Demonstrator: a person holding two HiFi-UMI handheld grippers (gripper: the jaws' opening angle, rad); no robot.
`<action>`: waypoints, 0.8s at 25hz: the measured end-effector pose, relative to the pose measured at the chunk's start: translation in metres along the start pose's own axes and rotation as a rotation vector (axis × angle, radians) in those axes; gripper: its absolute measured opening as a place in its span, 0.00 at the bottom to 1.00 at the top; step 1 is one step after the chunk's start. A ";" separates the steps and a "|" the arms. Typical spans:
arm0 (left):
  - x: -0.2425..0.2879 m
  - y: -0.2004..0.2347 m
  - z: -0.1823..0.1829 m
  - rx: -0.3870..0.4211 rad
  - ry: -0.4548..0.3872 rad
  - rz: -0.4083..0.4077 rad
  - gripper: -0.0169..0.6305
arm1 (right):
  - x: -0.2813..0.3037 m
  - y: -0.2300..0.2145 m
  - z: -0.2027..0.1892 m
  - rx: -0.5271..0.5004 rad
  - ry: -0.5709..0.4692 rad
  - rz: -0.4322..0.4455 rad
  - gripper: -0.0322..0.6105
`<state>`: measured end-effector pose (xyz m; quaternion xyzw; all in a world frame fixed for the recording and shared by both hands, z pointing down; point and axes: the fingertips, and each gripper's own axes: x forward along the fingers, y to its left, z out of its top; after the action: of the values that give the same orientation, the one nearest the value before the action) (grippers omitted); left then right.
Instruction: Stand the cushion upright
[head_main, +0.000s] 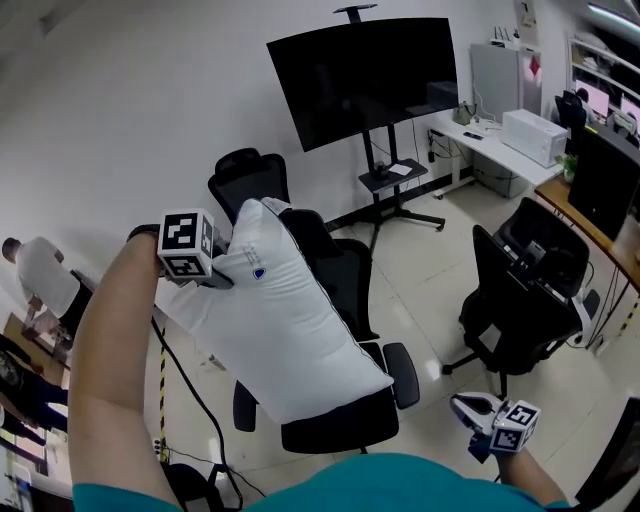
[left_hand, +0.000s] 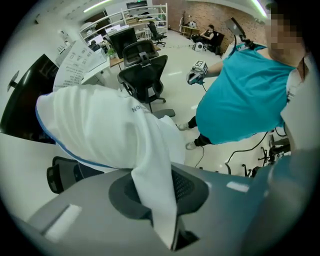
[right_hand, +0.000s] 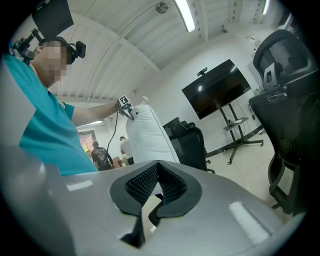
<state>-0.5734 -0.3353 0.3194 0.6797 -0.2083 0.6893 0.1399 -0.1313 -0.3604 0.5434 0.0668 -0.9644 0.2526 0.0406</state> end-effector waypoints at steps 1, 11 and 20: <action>0.009 0.001 0.002 0.005 0.002 -0.010 0.14 | -0.001 0.000 0.001 0.008 -0.009 0.000 0.05; 0.132 0.022 0.011 0.001 0.073 -0.125 0.18 | -0.009 0.000 -0.009 0.048 -0.002 -0.027 0.05; 0.209 0.062 0.003 -0.073 0.087 -0.093 0.17 | -0.018 -0.010 -0.017 0.078 0.049 -0.086 0.05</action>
<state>-0.6078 -0.4099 0.5214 0.6525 -0.1952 0.7028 0.2056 -0.1116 -0.3589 0.5611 0.1036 -0.9488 0.2894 0.0722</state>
